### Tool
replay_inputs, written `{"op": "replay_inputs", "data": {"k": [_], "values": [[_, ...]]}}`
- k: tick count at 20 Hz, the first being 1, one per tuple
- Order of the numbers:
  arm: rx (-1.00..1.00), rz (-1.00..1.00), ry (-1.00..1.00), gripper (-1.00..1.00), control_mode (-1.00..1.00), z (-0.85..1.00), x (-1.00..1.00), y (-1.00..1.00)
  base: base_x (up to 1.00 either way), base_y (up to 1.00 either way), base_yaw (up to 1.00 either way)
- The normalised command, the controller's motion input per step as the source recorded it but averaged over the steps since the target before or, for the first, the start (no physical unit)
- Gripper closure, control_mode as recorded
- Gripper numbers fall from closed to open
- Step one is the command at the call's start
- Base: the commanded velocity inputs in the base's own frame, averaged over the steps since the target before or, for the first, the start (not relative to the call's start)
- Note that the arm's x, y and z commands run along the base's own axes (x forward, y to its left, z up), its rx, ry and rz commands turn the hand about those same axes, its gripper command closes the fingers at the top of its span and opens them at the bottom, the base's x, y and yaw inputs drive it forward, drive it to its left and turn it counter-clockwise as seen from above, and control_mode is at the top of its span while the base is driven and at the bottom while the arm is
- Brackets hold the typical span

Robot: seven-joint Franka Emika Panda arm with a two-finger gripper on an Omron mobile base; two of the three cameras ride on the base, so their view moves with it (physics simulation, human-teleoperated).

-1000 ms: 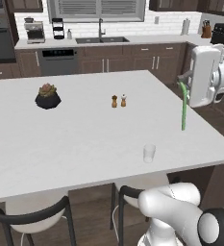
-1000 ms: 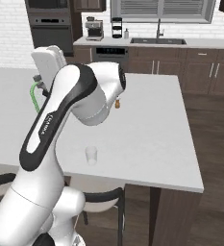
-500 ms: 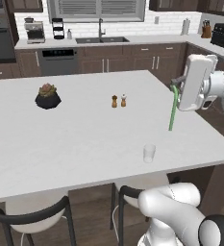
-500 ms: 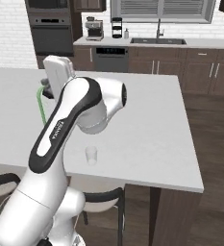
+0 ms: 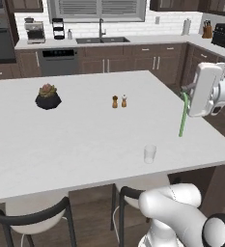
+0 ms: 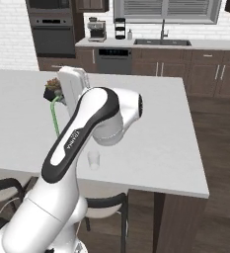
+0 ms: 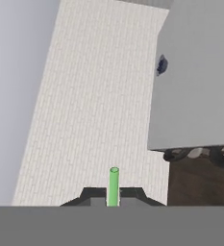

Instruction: Take a straw from the drawer in front and place it inside the glass cup on the dining counter.

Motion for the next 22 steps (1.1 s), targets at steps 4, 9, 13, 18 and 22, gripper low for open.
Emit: {"op": "replay_inputs", "data": {"k": [4,9,13,18,22], "values": [[0.0,0.0,0.0,1.0,-1.0,-0.61,0.23,-0.01,0.0,0.0,0.0],[0.0,0.0,0.0,1.0,-1.0,-0.51,0.34,-0.03,0.0,0.0,0.0],[0.0,0.0,0.0,1.0,-1.0,-0.18,0.34,0.0,0.0,0.0,0.0],[0.0,0.0,0.0,1.0,-1.0,-0.28,0.37,0.0,0.0,0.0,0.0],[0.0,0.0,0.0,1.0,-1.0,-0.35,0.36,-0.05,0.0,0.0,0.0]]}}
